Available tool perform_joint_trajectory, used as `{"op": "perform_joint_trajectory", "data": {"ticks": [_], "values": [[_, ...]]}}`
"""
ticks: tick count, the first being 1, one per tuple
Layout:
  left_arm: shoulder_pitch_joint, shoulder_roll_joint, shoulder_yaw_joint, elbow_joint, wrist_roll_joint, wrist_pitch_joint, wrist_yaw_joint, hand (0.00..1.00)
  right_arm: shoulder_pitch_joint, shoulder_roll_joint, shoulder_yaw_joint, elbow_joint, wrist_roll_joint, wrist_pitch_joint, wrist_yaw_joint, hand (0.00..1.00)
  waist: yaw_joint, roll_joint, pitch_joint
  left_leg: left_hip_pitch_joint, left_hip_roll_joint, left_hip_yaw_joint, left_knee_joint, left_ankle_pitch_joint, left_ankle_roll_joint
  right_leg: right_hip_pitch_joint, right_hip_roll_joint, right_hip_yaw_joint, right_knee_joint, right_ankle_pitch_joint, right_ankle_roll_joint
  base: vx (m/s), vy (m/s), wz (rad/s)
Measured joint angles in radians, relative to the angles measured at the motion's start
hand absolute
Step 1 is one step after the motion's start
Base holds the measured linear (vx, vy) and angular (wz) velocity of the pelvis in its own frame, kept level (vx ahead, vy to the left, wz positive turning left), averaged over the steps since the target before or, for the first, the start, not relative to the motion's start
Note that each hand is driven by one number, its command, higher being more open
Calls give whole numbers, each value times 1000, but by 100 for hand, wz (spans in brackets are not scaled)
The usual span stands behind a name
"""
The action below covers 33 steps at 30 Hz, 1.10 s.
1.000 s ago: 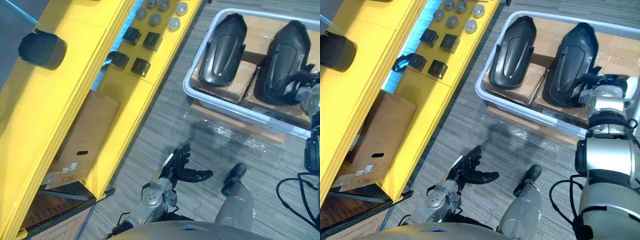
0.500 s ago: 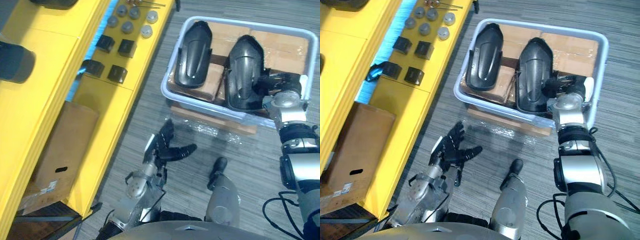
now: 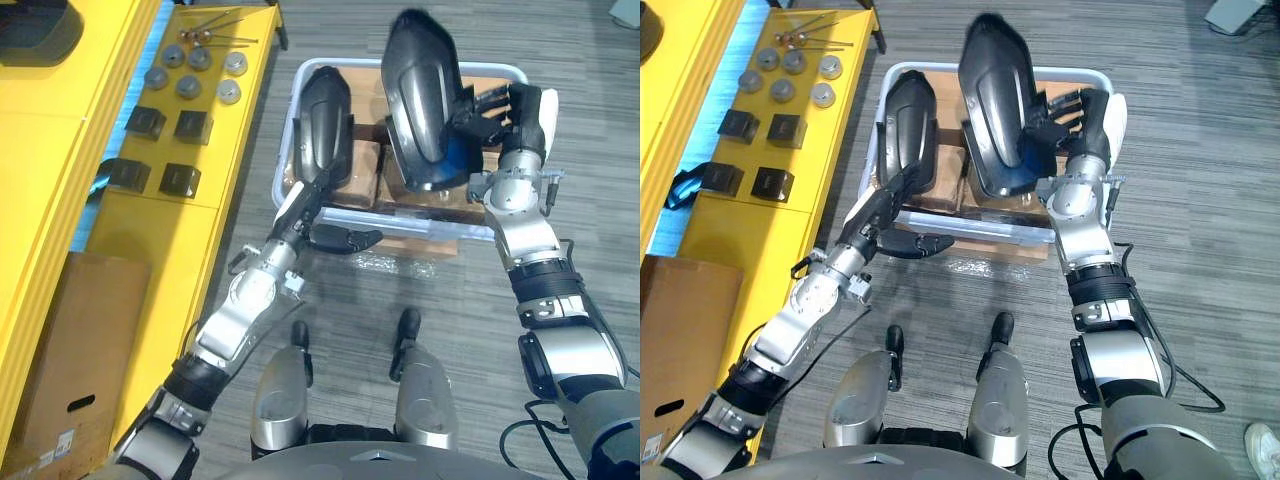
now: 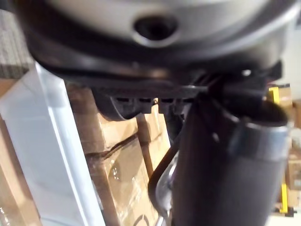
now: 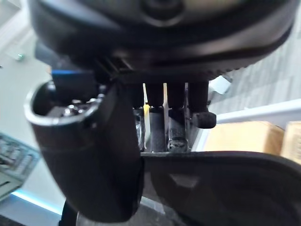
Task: Walk over and take three plastic housings, then place them on the shelf
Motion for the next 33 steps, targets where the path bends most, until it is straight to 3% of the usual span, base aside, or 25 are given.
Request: {"op": "perform_joint_trajectory", "data": {"ticks": [4, 7, 12, 14, 18, 25, 30, 33], "values": [[-98, -3, -27, 121, -107, 86, -17, 100, -10, 0, 46, -61, -40, -109, -12, 0, -23, -4, -2, -1, 1, 8, 0, 1, 2, 1, 4, 5, -19, 16, -1, -40, 12, -7], [-103, -17, -39, 194, -200, 115, 16, 100, -9, 1, 84, -108, -73, -155, -13, 0, -37, -4, -2, -1, 2, 11, 0, 1, 2, 0, 7, 12, -24, 20, -1, -17, 3, -5], [-107, -45, -38, 239, -425, 116, 82, 100, 16, 22, 105, -175, -84, -215, -12, 0, -35, -7, -2, -2, 2, 13, 1, 1, 1, -2, 8, 16, -25, 21, 0, 0, 1, -1], [-117, -60, -37, 238, -499, 88, 97, 100, 42, 38, 110, -195, -89, -225, -12, 0, -30, -8, -2, -2, 1, 13, 1, 1, 1, -2, 8, 17, -24, 21, 0, 0, 0, 0], [-157, -114, -23, 240, -657, -32, 186, 100, 117, 104, 152, -199, -120, -229, -4, 0, -30, -27, -3, -2, 1, 13, 2, 1, 2, -2, 8, 19, -22, 20, -1, 0, 0, 0], [-181, -145, 54, 259, -830, -204, 197, 100, 146, 125, 177, -198, -155, -229, -1, 0, -31, -29, -2, -1, 0, 12, 6, 1, 2, -2, 7, 21, -14, 20, -1, 0, 0, 0], [-181, -143, 98, 258, -908, -266, 151, 100, 149, 127, 177, -198, -153, -231, -1, 0, -26, -30, -3, -1, 0, 11, 5, 1, 2, -2, 6, 20, -10, 19, -1, 0, 0, 0], [-181, -143, 121, 257, -940, -270, 105, 100, 161, 131, 178, -198, -153, -257, 0, 0, -25, -31, -3, -2, 0, 9, 4, 1, 2, -2, 6, 18, -10, 19, -1, 0, 0, 0]]}}
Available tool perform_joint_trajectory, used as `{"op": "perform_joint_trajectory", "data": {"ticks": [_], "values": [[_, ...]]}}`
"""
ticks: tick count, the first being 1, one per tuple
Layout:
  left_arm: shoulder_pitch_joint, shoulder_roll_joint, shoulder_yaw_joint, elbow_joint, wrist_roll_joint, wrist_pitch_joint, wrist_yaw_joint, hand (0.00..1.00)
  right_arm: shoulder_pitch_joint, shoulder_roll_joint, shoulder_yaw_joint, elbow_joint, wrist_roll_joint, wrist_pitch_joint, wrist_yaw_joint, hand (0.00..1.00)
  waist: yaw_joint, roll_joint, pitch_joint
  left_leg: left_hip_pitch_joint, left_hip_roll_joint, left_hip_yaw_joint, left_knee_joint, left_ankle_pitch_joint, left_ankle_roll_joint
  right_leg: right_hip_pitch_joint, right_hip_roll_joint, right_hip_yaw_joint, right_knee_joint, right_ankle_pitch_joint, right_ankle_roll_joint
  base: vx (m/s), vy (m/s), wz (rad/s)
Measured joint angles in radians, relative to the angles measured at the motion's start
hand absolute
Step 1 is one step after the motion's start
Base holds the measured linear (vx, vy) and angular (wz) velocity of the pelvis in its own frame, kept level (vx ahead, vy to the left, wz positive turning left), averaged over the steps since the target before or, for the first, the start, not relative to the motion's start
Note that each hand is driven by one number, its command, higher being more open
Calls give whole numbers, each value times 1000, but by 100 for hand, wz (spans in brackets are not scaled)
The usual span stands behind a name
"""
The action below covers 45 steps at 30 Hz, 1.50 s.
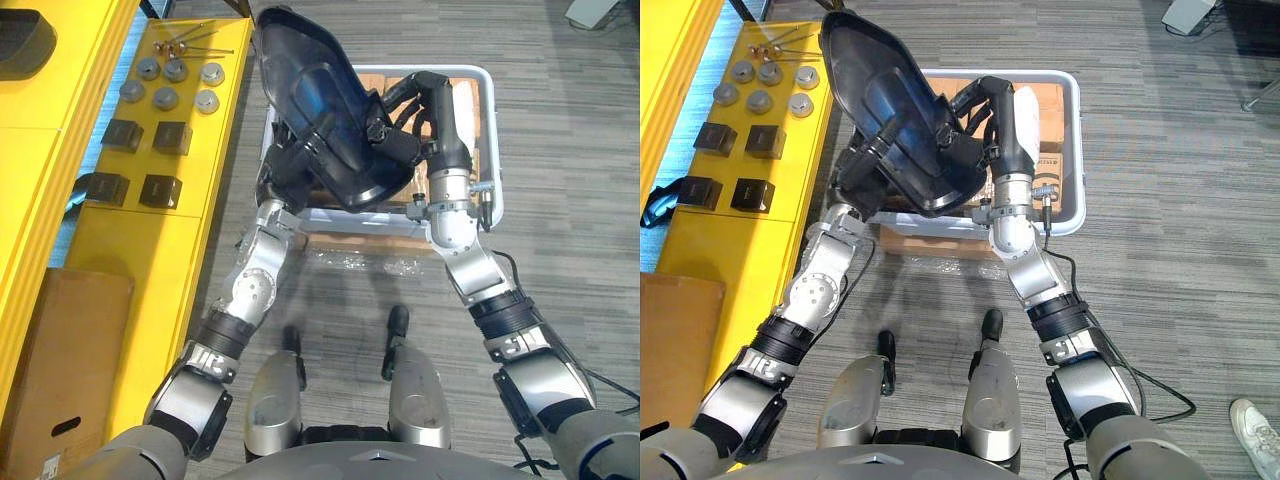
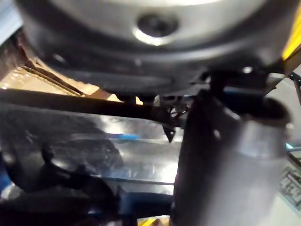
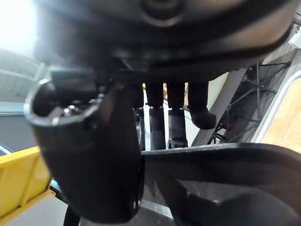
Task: Walk over and take three plastic housings, then place them on the shelf
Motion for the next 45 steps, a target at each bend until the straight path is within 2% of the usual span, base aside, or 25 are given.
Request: {"op": "perform_joint_trajectory", "data": {"ticks": [1, 2, 10, 12, 14, 21, 25, 26, 30, 34, 38, 41, 45], "values": [[0, 0, 0, 0, 0, 1, -6, 100, 0, 2, 1, 0, 0, -3, 0, 0, 0, 0, 0, 0, 0, 0, 0, 0, 0, 0, 0, 0, 0, 0, 0, 0, 0, 0], [0, 0, -1, 0, 1, 6, -21, 0, 0, 9, 0, 0, 4, -10, -4, 0, 0, 0, 0, 0, 0, -1, -1, 0, 0, 0, 0, -1, 0, 0, 0, 0, 0, 0], [8, -6, -88, -4, 7, 4, -28, 0, -4, 82, 23, 0, 59, -24, -61, 0, 4, -11, -6, 1, -1, -2, -1, 2, 1, 0, 0, 0, 0, 0, 0, 0, 0, 0], [19, -7, -89, -21, 16, 2, -24, 0, -4, 83, 29, -3, 84, -24, -67, 0, 6, -11, -6, 2, -1, -3, -1, 2, 1, 0, 0, 1, 0, 0, 0, 0, 0, 0], [44, -3, -72, -21, 42, -2, -14, 0, -3, 83, 77, -51, 99, -54, -67, 0, -8, -11, -6, 4, -2, -2, -3, 4, 0, 0, 0, 3, 0, 0, -1, 0, 0, 0], [58, -11, -93, -22, 105, -67, 28, 0, 16, 127, 98, -82, 168, -65, -68, 0, -3, -14, -20, 10, -7, -8, -24, 21, 1, 3, -4, -1, -3, 0, -1, 0, -1, 4], [168, -14, -117, -98, 165, -64, 68, 0, 150, 127, 94, -140, 199, -89, -30, 0, -5, -17, -67, 25, -9, -10, -64, 34, -1, 9, -6, -16, -17, 0, -1, 42, -7, 3], [185, -14, -120, -114, 174, -60, 72, 0, 172, 127, 92, -156, 199, -93, -28, 100, -5, -17, -69, 31, -9, -8, -69, 35, -1, 11, -6, -15, -18, 0, -1, 60, 1, -1], [281, -15, -108, -186, 278, -37, 74, 0, 306, 126, 77, -216, 199, -142, 23, 100, -6, -18, -114, 53, -10, -7, -97, 40, -1, 30, -4, -23, -38, 0, -1, 36, 2, 0], [355, -16, -46, -220, 369, -19, 74, 0, 436, 123, 78, -251, 199, -153, 82, 100, -3, -19, -175, 85, -6, -10, -127, 41, -2, 77, 4, -41, -82, 1, 1, 44, -12, 6], [358, -19, -20, -377, 561, -16, 68, 0, 544, 115, 117, -250, 201, -143, 142, 100, 19, -20, -224, 98, -6, -12, -143, 41, -3, 101, 7, -49, -115, 10, 9, 42, -2, 4], [358, -26, -24, -432, 656, 0, 63, 0, 548, 119, 120, -284, 201, -130, 147, 100, 18, -22, -254, 123, -6, -10, -152, 38, -5, 134, 9, -53, -141, 17, 13, 56, 5, 0], [359, -24, -23, -516, 736, 9, 65, 0, 566, 107, 32, -462, 285, -103, 180, 100, 20, -41, -288, 149, -5, 3, -163, 32, -4, 157, 14, -44, -161, 20, 16, 32, 4, -8]]}}
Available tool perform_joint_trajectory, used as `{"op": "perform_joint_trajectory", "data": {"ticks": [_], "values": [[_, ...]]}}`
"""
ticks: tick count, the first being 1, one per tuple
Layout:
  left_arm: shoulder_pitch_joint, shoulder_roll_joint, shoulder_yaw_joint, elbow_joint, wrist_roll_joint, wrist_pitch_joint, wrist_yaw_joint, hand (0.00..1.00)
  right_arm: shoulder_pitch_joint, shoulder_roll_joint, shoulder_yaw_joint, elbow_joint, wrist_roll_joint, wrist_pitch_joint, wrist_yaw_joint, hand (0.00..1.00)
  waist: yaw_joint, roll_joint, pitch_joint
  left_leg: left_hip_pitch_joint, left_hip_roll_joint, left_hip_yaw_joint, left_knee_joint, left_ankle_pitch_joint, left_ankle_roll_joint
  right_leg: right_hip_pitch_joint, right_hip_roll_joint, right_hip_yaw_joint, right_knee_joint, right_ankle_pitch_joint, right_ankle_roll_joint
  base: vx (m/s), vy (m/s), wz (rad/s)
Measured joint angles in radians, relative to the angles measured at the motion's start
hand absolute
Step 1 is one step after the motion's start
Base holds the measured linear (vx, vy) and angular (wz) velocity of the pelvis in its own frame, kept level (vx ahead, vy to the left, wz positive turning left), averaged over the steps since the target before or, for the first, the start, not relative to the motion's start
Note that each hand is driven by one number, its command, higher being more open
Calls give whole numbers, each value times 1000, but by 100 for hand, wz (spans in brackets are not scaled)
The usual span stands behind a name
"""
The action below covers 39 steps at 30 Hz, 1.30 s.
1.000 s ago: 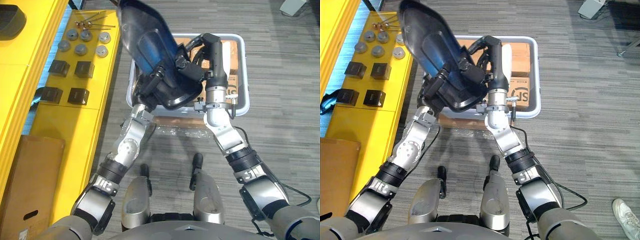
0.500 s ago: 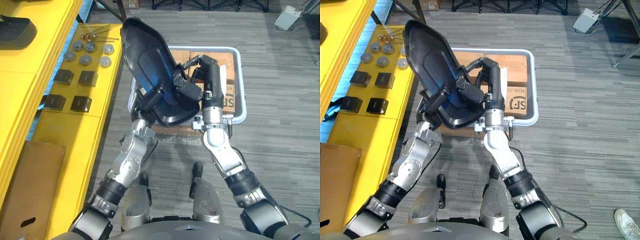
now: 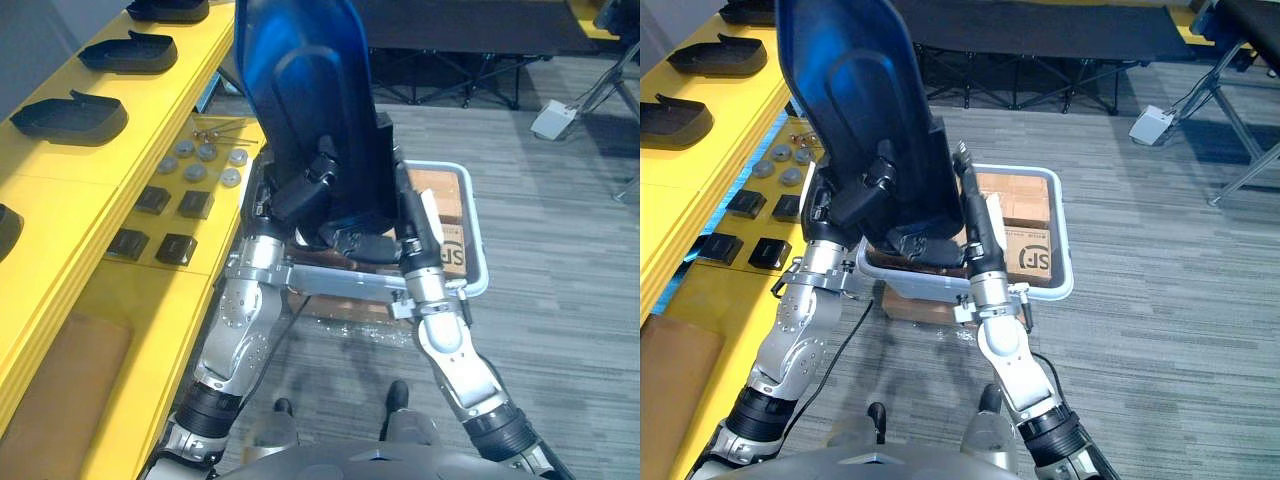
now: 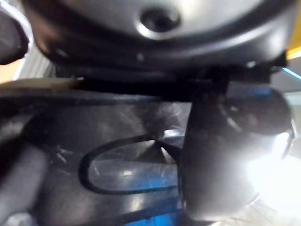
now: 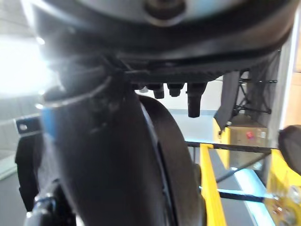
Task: Walk over and take three plastic housings, then place them on the shelf
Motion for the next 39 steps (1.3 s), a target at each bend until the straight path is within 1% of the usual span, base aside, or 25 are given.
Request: {"op": "perform_joint_trajectory", "data": {"ticks": [2, 4, 5, 6, 8, 11, 12, 14, 16, 18, 20, 22, 25, 27, 28, 30, 31, 32, 33, 34, 35, 36, 37, 38, 39], "values": [[2, 1, 0, -14, 59, 14, 10, 0, 27, -5, -39, -46, 47, 0, 9, 100, 0, -6, -14, 8, 0, 9, -1, -4, 1, 5, 1, 7, -8, 3, 2, 12, 14, -14], [16, 4, 0, -18, 162, 15, 37, 0, 73, -5, -82, -97, 114, -14, 5, 100, -2, -13, -24, 29, 0, 36, -10, -8, 2, 9, 3, 30, -15, 8, 3, 4, 23, -29], [29, 4, 1, -24, 180, 15, 41, 0, 86, -3, -90, -105, 128, -21, 7, 100, -5, -14, -29, 30, 0, 40, -13, -9, 3, 9, 3, 32, -18, 8, 4, -1, 18, -20], [58, 3, 0, -37, 228, 13, 51, 0, 119, 2, -100, -121, 157, -33, 14, 100, -22, -16, -38, 30, -1, 42, -14, -11, 4, 9, 3, 33, -24, 10, 5, 6, 12, -13], [92, 3, -1, -46, 307, 12, 60, 0, 176, 2, -108, -146, 188, -59, 38, 100, -28, -14, -43, 31, 1, 53, -15, -14, 3, 9, 6, 43, -33, 11, 5, 8, 8, -15], [134, 5, 1, -56, 429, 5, 84, 0, 242, 23, -108, -158, 306, -72, 128, 100, -35, -5, -50, 33, 1, 69, -18, -18, 4, 7, 8, 55, -50, 21, 6, 1, 9, -14], [149, 5, 2, -56, 450, -10, 93, 0, 260, 32, -107, -158, 312, -72, 146, 100, -37, -2, -51, 33, 1, 70, -21, -18, 4, 5, 8, 55, -50, 21, 6, 5, 10, -7], [176, 5, 5, -68, 452, -35, 100, 0, 289, 43, -101, -158, 311, -71, 160, 100, -39, 2, -55, 34, 1, 72, -25, -18, 4, 3, 9, 55, -51, 21, 6, 12, 4, -2], [213, 4, 25, -75, 445, -86, 106, 0, 318, 46, -93, -141, 310, -49, 180, 100, -36, 4, -71, 41, 1, 82, -33, -18, 3, 1, 12, 63, -57, 22, 7, 34, 13, -9], [234, 3, 46, -82, 428, -111, 110, 0, 331, 49, -92, -116, 310, -29, 189, 100, -35, 3, -88, 43, 1, 88, -36, -21, 2, 2, 13, 70, -65, 25, 8, 37, 20, -9], [251, 3, 71, -103, 382, -128, 112, 0, 338, 51, -92, -91, 310, -16, 201, 100, -35, 0, -92, 45, 1, 89, -37, -21, 2, 2, 13, 71, -66, 25, 8, 17, 12, -3], [281, -6, 110, -128, 288, -157, 109, 0, 337, 51, -91, -77, 311, 8, 211, 100, -32, -1, -93, 43, 1, 84, -38, -21, 3, 6, 12, 66, -67, 25, 8, 0, 8, 8], [322, -40, 157, -156, 201, -166, 108, 0, 319, 57, -84, -37, 311, 22, 223, 100, -20, -1, -93, 40, 1, 44, -30, -22, 4, 36, 10, 22, -70, 22, 6, -11, -4, 39], [368, -48, 220, -181, 200, -166, 121, 0, 275, 57, -65, 15, 308, 36, 223, 100, 7, -1, -93, 24, -1, -9, -19, -21, 4, 62, 7, -35, -71, 15, 3, -41, -20, 64], [384, -49, 241, -189, 200, -166, 125, 0, 262, 56, -57, 25, 307, 44, 223, 100, 14, -1, -93, 17, -2, -25, -15, -21, 4, 69, 7, -51, -71, 13, 3, -50, -31, 67], [440, -64, 326, -216, 204, -166, 149, 0, 223, 55, -31, 48, 302, 68, 223, 100, 50, -1, -103, -10, -4, -85, -13, -15, 8, 84, 6, -112, -71, 3, 4, -38, -47, 85], [473, -80, 383, -229, 201, -166, 159, 0, 201, 56, -16, 64, 302, 75, 223, 100, 73, 0, -105, -21, -8, -124, -16, -3, 4, 98, 6, -151, -71, -3, 4, -25, -51, 85], [489, -88, 411, -232, 193, -166, 161, 0, 192, 56, -11, 69, 301, 86, 223, 100, 85, 0, -108, -28, -9, -144, -16, 2, 2, 105, 5, -172, -71, -6, 5, -2, -44, 104], [533, -113, 483, -240, 160, -166, 162, 0, 163, 56, -2, 97, 303, 102, 225, 100, 120, 0, -110, -35, -17, -190, -19, 14, -1, 124, 4, -216, -72, -13, 7, -4, -36, 91], [558, -129, 521, -243, 152, -166, 162, 0, 148, 57, 0, 118, 307, 109, 226, 100, 140, -2, -115, -44, -21, -212, -20, 20, -2, 130, 2, -239, -72, -16, 9, 3, -25, 70], [558, -129, 521, -243, 152, -166, 162, 0, 148, 57, 0, 118, 307, 109, 226, 100, 140, -2, -115, -44, -21, -212, -20, 20, -2, 130, 2, -239, -72, -16, 9, 2, -16, 74], [613, -158, 593, -249, 122, -166, 160, 0, 110, 58, 3, 175, 311, 133, 228, 100, 186, -11, -127, -54, -34, -258, -31, 35, -1, 146, -5, -287, -72, -23, 16, 3, -5, 70], [633, -165, 618, -250, 118, -166, 158, 0, 96, 59, 5, 201, 311, 135, 228, 100, 202, -15, -133, -64, -42, -278, -30, 38, -1, 150, -9, -309, -72, -24, 18, 3, 1, 104], [660, -177, 655, -250, 115, -166, 150, 0, 75, 64, 8, 236, 309, 143, 227, 100, 230, -22, -139, -75, -54, -308, -30, 42, 4, 161, -15, -340, -72, -28, 21, -7, 7, 70], [670, -180, 671, -252, 111, -166, 146, 0, 68, 68, 9, 243, 307, 148, 227, 100, 239, -25, -141, -82, -60, -325, -29, 42, 8, 165, -17, -353, -72, -31, 21, -7, 10, 80]]}}
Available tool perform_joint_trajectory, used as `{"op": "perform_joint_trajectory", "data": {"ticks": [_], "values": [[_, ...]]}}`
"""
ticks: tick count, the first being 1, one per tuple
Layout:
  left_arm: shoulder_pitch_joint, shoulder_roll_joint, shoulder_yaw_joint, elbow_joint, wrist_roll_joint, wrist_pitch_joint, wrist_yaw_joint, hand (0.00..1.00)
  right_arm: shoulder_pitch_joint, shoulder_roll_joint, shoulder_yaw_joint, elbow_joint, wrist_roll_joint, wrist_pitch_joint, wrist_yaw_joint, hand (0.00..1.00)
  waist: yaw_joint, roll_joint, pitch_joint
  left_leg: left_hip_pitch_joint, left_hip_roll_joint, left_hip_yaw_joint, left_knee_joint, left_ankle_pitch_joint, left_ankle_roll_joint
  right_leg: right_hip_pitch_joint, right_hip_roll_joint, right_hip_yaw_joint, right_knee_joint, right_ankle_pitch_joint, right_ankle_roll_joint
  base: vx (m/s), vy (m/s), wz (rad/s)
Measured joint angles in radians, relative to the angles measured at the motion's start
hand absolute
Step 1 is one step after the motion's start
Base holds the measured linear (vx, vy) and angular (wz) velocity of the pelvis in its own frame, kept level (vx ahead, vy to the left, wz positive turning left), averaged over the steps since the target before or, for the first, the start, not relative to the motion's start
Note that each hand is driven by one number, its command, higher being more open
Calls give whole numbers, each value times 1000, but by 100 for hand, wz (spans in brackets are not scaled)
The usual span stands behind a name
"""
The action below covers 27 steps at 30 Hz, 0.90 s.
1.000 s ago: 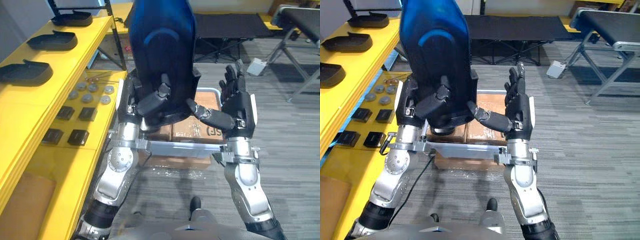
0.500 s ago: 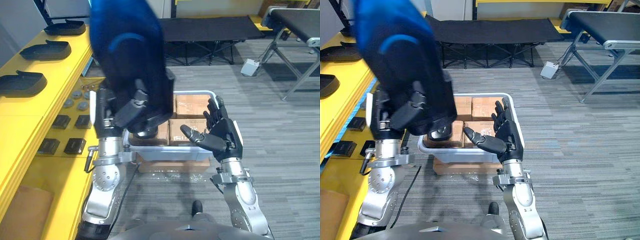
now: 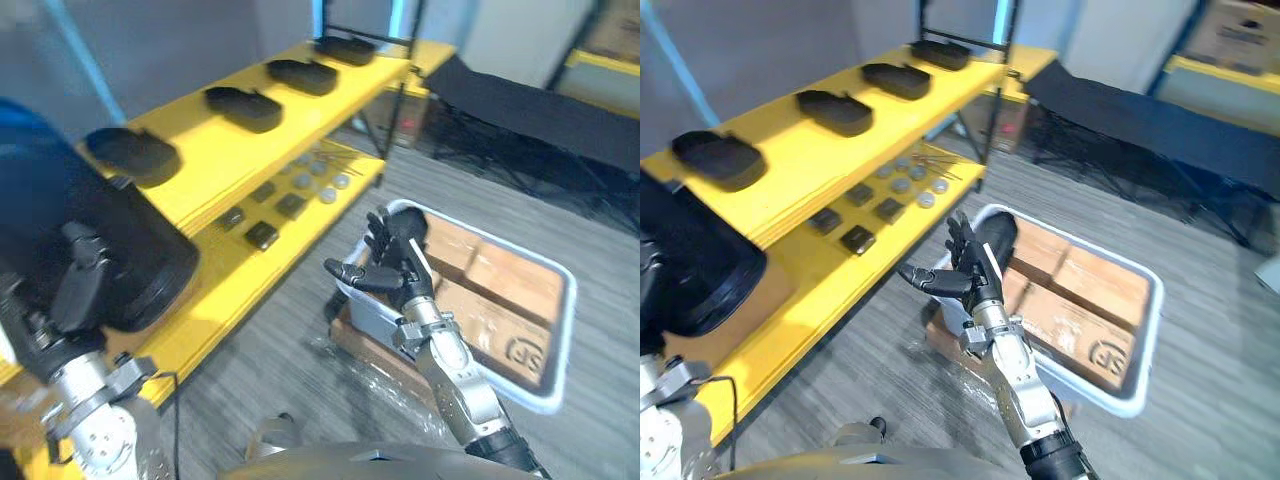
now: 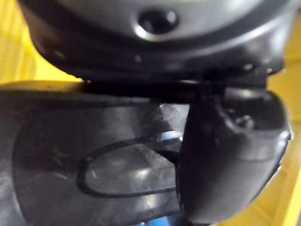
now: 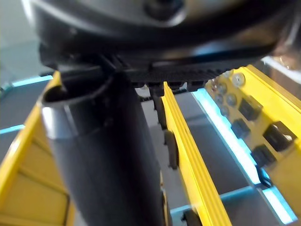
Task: Walk over and take three plastic housings, then place them on the shelf
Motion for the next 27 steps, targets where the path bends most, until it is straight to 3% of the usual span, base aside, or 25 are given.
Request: {"op": "perform_joint_trajectory", "data": {"ticks": [2, 5, 6, 12, 13, 14, 15, 17, 18, 20, 24, 27], "values": [[22, -7, 36, -1, -30, -2, -19, 0, -24, 17, 9, 15, 1, 2, -10, 100, 19, -7, -6, -21, -16, -53, 0, 7, 7, 11, -1, -26, 8, -27, 2, -13, -4, 79], [27, -8, 35, -1, -66, -2, -97, 0, -29, 25, 16, 15, 36, 2, -41, 100, 6, -5, -7, -36, -39, -164, 0, 19, 23, 9, 25, 78, 88, -130, 8, 2, -66, 108], [28, -8, 28, 0, -64, -2, -134, 0, -28, 22, 10, 15, 37, 2, -52, 100, 6, -8, -9, -41, -47, -204, 0, 25, 20, 1, 30, 98, 134, -179, 3, 2, -90, 107], [31, -11, 16, 16, -65, -4, -194, 0, -2, 12, -57, 16, 43, 1, -43, 100, 4, -2, -12, -69, -77, -266, 0, 76, -10, -22, 2, 57, 279, -274, -7, 17, -78, 58], [30, -12, 7, 19, -65, -4, -207, 0, 7, 10, -71, 16, 42, 1, -43, 100, -4, -4, -13, -76, -85, -251, 0, 91, -5, -16, -6, 42, 288, -284, -9, 21, -35, 123], [24, -12, -11, 26, -65, -4, -240, 0, 29, 9, -105, 15, 42, -3, -43, 100, -36, -4, -12, -99, -95, -136, 0, 113, 52, 6, -17, -3, 290, -294, -12, 16, -10, 164], [13, -12, -29, 30, -66, -4, -283, 0, 45, 8, -144, 15, 41, -4, -46, 100, -60, -1, -1, -109, -82, -27, -8, 108, 129, 30, -20, -31, 288, -290, -7, -20, 17, 181], [9, -10, -60, 30, -66, -4, -325, 0, 65, -5, -187, 13, 40, -13, -49, 100, -74, 24, 18, -133, -40, 94, 3, 138, 121, 53, -13, -41, 287, -290, -2, -63, 48, 111], [14, -11, -84, 30, -65, -6, -342, 0, 81, -21, -208, 14, 39, -15, -50, 100, -68, 36, 20, -134, -41, 104, -10, 165, 83, 53, -13, -42, 289, -304, 18, -95, 53, 60], [32, -11, -99, 30, -65, -6, -336, 0, 80, -25, -209, 14, 38, -16, -46, 100, -67, 50, 30, -132, -43, 118, -22, 176, 77, 46, -20, -31, 294, -316, 13, -84, 47, 16], [38, -9, -102, 30, -62, 8, -291, 0, 72, -7, -192, 11, 34, -18, -17, 100, -72, 44, 59, -121, -36, 163, -4, 173, 78, 29, -32, 22, 311, -318, 13, -60, 33, -29], [36, -3, -108, 31, -58, 10, -254, 0, 64, -6, -175, 9, 31, -27, -10, 100, -74, 37, 98, -153, -29, 191, 90, 124, 81, 3, -46, 59, 358, -334, 13, -67, 35, -29]]}}
